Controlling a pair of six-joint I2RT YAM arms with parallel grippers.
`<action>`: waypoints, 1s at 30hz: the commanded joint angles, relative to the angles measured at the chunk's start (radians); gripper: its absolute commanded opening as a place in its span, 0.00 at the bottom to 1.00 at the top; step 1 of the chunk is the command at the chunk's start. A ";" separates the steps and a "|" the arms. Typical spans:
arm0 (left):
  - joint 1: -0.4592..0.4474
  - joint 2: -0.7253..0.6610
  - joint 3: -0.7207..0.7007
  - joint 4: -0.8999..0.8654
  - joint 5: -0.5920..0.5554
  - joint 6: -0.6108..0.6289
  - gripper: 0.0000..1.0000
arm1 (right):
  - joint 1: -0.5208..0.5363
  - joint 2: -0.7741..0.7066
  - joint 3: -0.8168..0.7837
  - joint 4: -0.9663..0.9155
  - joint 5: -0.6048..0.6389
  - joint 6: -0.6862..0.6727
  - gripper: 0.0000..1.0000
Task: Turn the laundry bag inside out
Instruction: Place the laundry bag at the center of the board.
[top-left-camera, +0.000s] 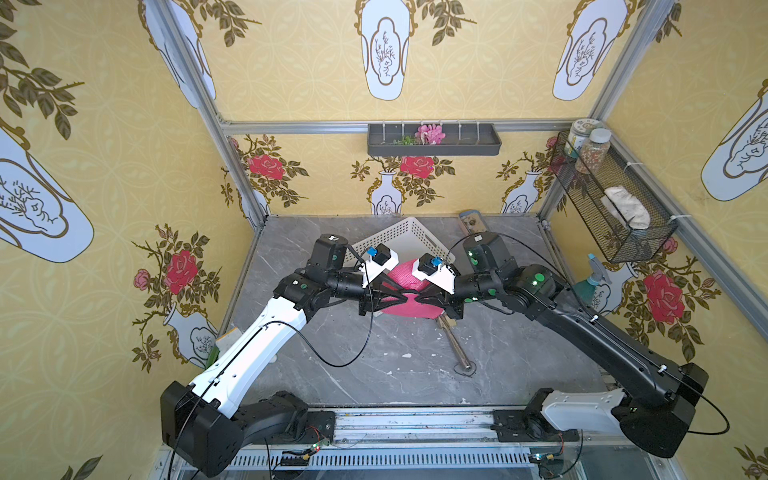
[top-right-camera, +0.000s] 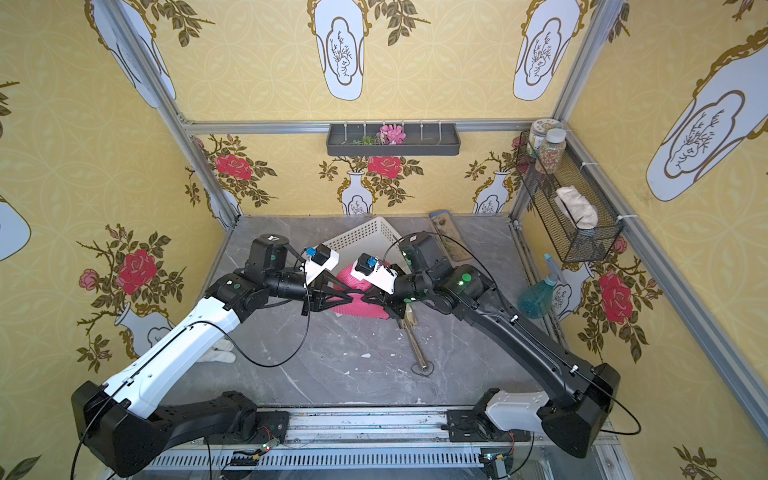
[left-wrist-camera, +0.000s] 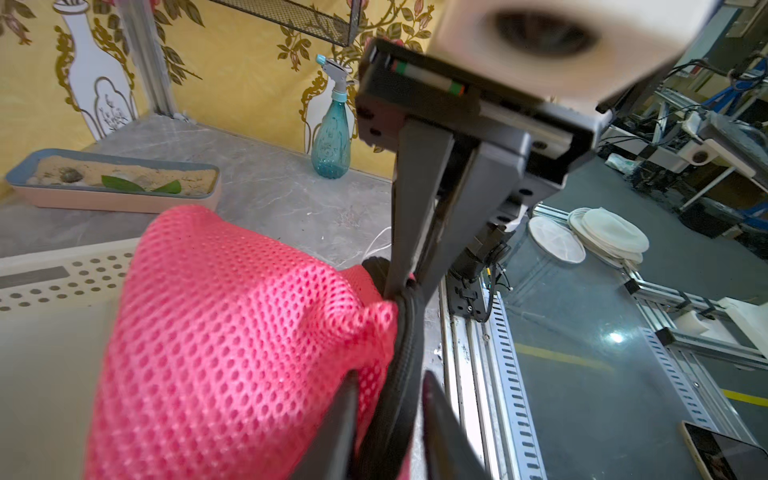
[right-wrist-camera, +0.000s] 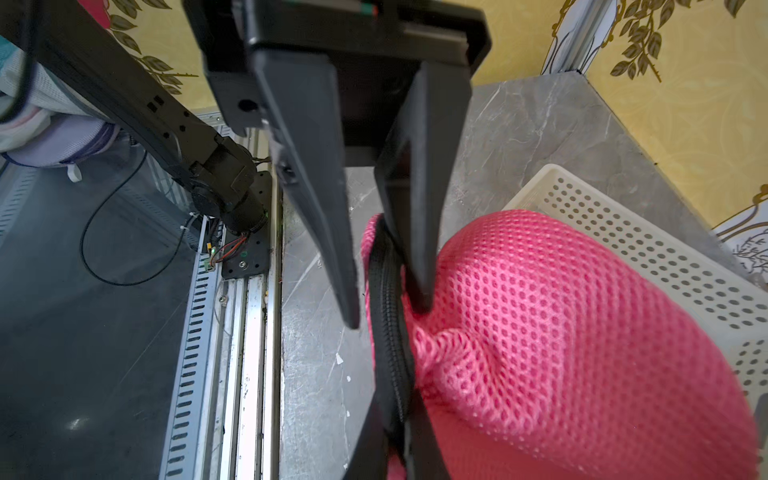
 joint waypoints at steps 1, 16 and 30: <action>-0.002 -0.075 -0.050 0.153 -0.094 -0.088 0.60 | 0.000 -0.016 -0.053 0.081 -0.013 0.217 0.00; 0.001 -0.413 -0.364 0.745 -0.894 -0.515 0.88 | 0.110 0.196 -0.555 1.404 -0.161 1.619 0.00; 0.014 -0.389 -0.376 0.618 -0.978 -0.651 0.87 | -0.162 0.081 -0.764 1.072 -0.270 1.416 0.03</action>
